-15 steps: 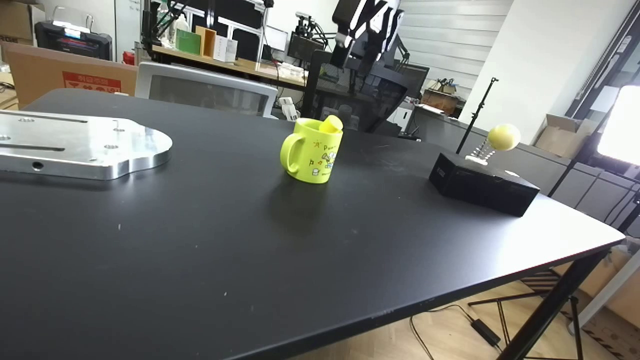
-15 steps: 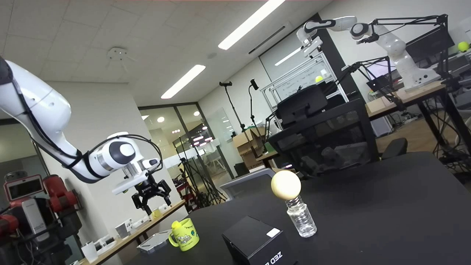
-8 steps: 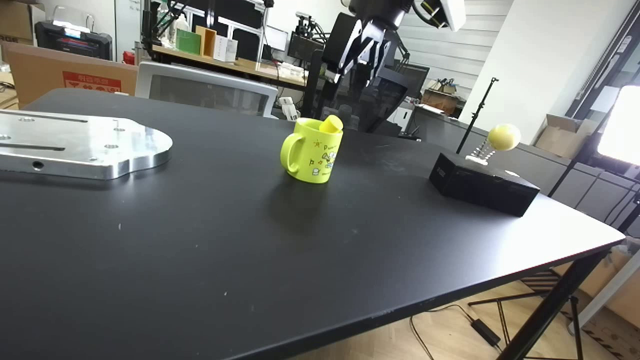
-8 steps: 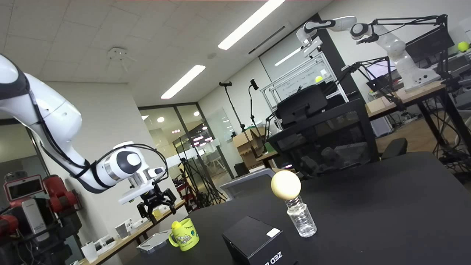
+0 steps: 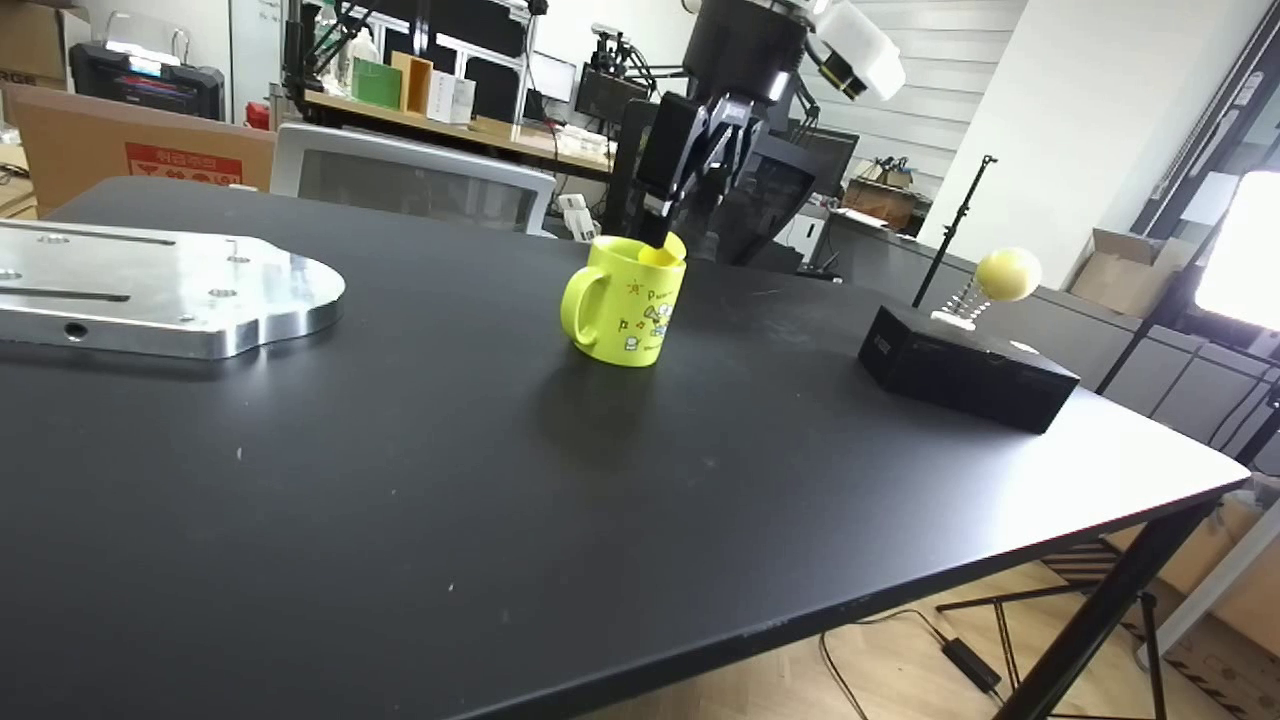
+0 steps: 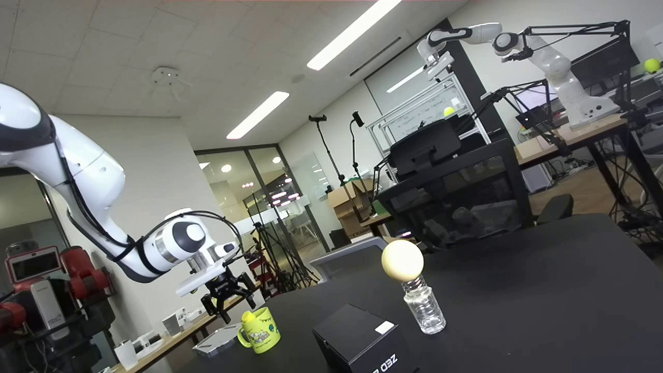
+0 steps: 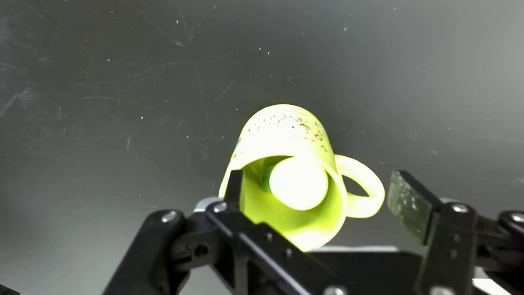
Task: Take the glue stick from the yellow cup and place it on the black box then take the glue stick and put it back on the table
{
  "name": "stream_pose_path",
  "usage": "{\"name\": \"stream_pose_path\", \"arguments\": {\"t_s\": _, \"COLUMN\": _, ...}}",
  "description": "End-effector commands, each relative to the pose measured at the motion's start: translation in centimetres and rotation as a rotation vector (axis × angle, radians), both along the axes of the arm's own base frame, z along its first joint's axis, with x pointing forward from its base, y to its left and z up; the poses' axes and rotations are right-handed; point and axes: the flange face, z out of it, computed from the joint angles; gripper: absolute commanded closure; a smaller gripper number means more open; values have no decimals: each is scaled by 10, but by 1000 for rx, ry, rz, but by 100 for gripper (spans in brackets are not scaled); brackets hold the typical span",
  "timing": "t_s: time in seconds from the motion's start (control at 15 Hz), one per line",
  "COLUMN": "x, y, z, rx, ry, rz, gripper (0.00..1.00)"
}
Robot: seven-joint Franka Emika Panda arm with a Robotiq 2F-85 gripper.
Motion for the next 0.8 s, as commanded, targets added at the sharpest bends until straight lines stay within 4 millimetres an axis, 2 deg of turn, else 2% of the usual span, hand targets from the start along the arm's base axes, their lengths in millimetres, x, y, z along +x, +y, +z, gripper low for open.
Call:
{"name": "stream_pose_path", "arguments": {"t_s": 0.0, "x": 7, "y": 4, "z": -8, "rx": -9, "ry": -35, "rz": -13, "gripper": 40}}
{"name": "stream_pose_path", "arguments": {"t_s": 0.27, "x": 10, "y": 1, "z": -11, "rx": -7, "ry": -53, "rz": -16, "gripper": 69}}
{"name": "stream_pose_path", "arguments": {"t_s": 0.47, "x": 12, "y": -5, "z": -4, "rx": -3, "ry": -74, "rz": -23, "gripper": 89}}
{"name": "stream_pose_path", "arguments": {"t_s": 0.6, "x": 14, "y": -12, "z": 3, "rx": -7, "ry": -72, "rz": -42, "gripper": 91}}
{"name": "stream_pose_path", "arguments": {"t_s": 0.73, "x": 17, "y": -22, "z": 21, "rx": -17, "ry": -42, "rz": -71, "gripper": 91}}
